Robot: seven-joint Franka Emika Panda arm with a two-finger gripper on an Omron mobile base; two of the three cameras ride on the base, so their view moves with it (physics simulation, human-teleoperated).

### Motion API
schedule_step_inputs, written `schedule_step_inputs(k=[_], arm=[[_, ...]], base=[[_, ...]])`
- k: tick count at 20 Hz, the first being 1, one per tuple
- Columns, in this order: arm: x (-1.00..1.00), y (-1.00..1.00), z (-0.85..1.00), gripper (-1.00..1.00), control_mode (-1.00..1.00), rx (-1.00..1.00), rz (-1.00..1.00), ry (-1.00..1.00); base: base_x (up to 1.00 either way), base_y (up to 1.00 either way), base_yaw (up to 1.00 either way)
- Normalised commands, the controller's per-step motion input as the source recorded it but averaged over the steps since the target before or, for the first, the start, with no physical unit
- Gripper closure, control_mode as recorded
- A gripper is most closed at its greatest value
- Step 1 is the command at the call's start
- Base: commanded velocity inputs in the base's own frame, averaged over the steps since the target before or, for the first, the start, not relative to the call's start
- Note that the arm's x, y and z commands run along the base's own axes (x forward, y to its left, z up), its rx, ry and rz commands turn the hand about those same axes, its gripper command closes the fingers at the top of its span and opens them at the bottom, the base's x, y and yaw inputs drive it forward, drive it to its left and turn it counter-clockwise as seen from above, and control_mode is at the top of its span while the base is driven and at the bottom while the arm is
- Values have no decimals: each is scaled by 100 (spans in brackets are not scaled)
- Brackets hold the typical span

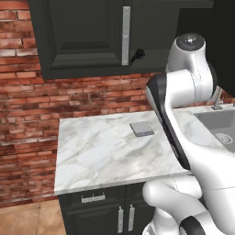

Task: Pick the dish brush and dish brush from the cabinet and place them on the counter.

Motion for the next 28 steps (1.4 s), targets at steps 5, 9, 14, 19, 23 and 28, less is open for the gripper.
schedule_step_inputs(k=[5, 9, 14, 19, 23, 28], arm=[[15, 17, 12, -100, -100, 6, 0, -1], [15, 10, 12, -100, -100, 7, 0, 0], [8, 8, 9, -100, -100, 4, -1, -2], [7, 12, 2, -100, -100, 5, -2, 0], [12, 17, 2, -100, -100, 4, -2, 0], [14, 17, 3, -100, -100, 3, -2, 0]], base=[[0, 0, 0], [0, 0, 0], [0, 0, 0], [0, 0, 0], [0, 0, 0], [0, 0, 0]])
